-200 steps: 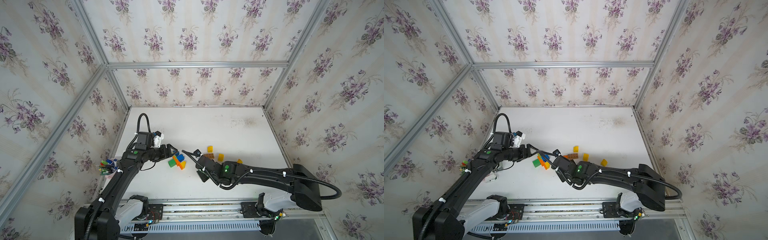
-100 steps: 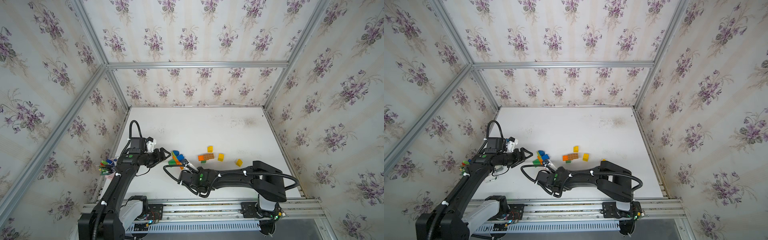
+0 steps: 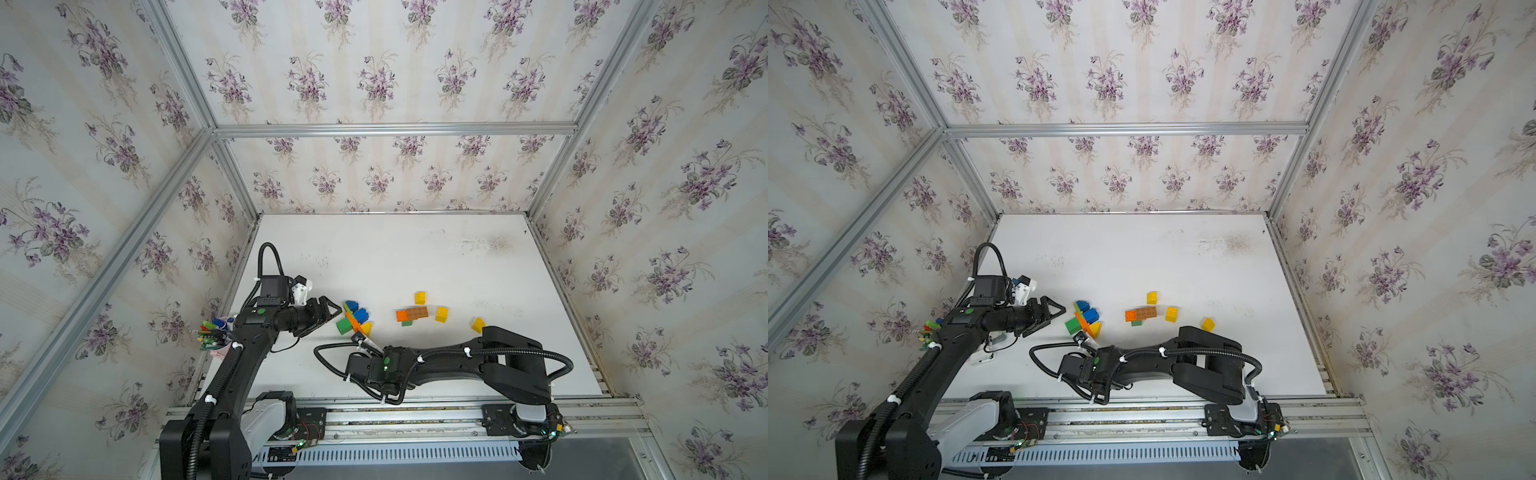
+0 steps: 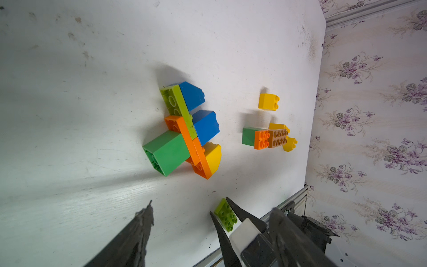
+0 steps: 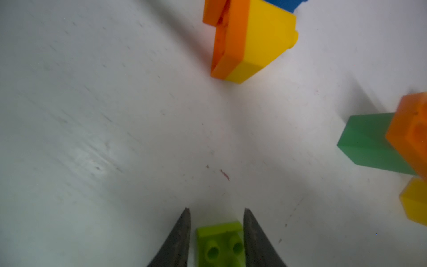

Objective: Assemble a fork with lego
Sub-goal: Place the lego brick at the center of the board, then pick up the lego brick from the center of the board.

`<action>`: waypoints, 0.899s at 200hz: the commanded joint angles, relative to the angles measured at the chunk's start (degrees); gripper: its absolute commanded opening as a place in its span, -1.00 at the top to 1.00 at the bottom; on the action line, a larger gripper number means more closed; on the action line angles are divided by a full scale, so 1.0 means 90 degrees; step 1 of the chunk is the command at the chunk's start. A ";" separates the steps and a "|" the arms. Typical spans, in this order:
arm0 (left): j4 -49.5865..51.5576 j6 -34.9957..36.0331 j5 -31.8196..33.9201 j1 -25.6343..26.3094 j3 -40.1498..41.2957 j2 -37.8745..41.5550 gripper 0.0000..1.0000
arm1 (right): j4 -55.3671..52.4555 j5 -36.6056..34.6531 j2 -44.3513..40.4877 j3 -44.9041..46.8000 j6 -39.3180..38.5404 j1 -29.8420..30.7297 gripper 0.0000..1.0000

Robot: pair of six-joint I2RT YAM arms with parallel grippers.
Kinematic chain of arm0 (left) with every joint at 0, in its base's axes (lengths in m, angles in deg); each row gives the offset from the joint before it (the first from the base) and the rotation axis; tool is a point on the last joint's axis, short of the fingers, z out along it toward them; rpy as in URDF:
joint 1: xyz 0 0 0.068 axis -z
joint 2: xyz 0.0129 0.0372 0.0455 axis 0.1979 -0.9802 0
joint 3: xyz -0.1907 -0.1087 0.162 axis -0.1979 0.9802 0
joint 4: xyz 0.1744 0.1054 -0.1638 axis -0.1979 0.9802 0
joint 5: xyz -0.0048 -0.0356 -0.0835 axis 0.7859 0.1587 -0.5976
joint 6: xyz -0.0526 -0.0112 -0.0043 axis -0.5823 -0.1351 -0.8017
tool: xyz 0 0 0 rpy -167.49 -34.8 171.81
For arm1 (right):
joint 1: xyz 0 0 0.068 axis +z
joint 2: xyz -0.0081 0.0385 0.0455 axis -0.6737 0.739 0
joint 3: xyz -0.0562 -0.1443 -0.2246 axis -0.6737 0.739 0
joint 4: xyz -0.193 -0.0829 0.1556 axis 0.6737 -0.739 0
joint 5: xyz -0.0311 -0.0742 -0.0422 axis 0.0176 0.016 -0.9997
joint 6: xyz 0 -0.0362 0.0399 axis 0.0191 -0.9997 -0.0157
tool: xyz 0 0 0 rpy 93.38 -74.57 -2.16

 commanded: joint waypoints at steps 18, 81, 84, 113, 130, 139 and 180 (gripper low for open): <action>-0.0101 0.0026 -0.0164 -0.0017 0.0025 -0.0027 -0.62 | 0.0013 0.0547 -0.0112 -0.0071 -0.0135 0.0010 -0.03; -0.0088 -0.0081 -0.0257 0.0224 0.0048 -0.0285 -0.61 | 0.0094 0.1882 -0.1299 0.0744 -0.0235 -0.0461 -0.15; -0.0100 -0.0099 -0.0241 0.0245 0.0051 -0.0294 -0.60 | 0.0086 0.1944 -0.1320 0.0777 -0.0234 -0.0473 -0.15; -0.0280 -0.0210 -0.0175 0.0373 0.0110 -0.0383 -0.60 | 0.0015 0.2319 -0.1485 0.1252 -0.0183 -0.0544 -0.20; -0.0327 -0.0227 -0.0099 0.0441 0.0091 -0.0440 -0.60 | 0.0096 0.2411 -0.1563 0.1394 -0.0116 -0.0600 -0.22; -0.0354 -0.0235 -0.0091 0.0449 0.0084 -0.0479 -0.60 | 0.0077 0.2453 -0.1532 0.1381 -0.0113 -0.0637 -0.22; -0.0326 -0.0195 -0.0027 0.0485 0.0003 -0.0608 -0.59 | 0.0171 0.2605 -0.1336 0.1313 -0.0127 -0.0712 -0.08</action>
